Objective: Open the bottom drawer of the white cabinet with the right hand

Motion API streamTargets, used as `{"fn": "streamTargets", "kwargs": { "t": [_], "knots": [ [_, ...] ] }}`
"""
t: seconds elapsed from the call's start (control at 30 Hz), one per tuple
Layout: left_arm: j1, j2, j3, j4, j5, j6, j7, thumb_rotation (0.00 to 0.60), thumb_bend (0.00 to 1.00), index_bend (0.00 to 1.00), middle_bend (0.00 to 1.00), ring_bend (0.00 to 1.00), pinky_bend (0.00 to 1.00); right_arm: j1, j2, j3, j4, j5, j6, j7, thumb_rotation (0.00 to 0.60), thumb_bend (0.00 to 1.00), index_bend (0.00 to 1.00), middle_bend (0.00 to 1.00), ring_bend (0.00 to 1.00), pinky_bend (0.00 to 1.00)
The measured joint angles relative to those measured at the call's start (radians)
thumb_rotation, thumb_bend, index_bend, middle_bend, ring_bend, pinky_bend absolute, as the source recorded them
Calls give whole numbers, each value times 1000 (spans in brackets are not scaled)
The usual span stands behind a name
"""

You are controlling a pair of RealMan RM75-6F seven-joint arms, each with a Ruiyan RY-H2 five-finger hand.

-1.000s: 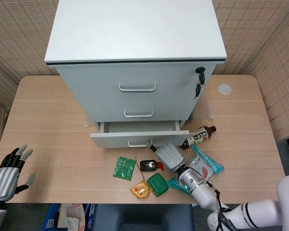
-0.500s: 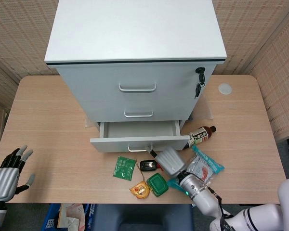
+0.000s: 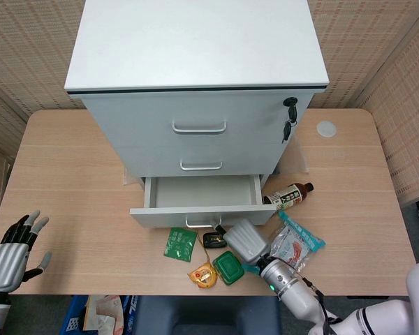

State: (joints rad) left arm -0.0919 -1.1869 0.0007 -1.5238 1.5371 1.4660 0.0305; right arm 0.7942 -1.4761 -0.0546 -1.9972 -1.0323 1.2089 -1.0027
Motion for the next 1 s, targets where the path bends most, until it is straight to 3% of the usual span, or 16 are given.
{"fn": "streamTargets", "kwargs": {
  "t": [0.67, 1.0],
  "knots": [
    [-5, -7, 1, 15, 4, -4, -13, 600, 359, 113, 0, 31, 122, -36, -25, -6, -26, 1, 32, -67, 600, 506, 109, 785, 860, 885],
    [-5, -7, 1, 15, 5, -3, -12, 600, 360, 113, 0, 31, 122, -49, -16, -32, -67, -31, 31, -84, 600, 506, 109, 785, 860, 885]
  ]
}}
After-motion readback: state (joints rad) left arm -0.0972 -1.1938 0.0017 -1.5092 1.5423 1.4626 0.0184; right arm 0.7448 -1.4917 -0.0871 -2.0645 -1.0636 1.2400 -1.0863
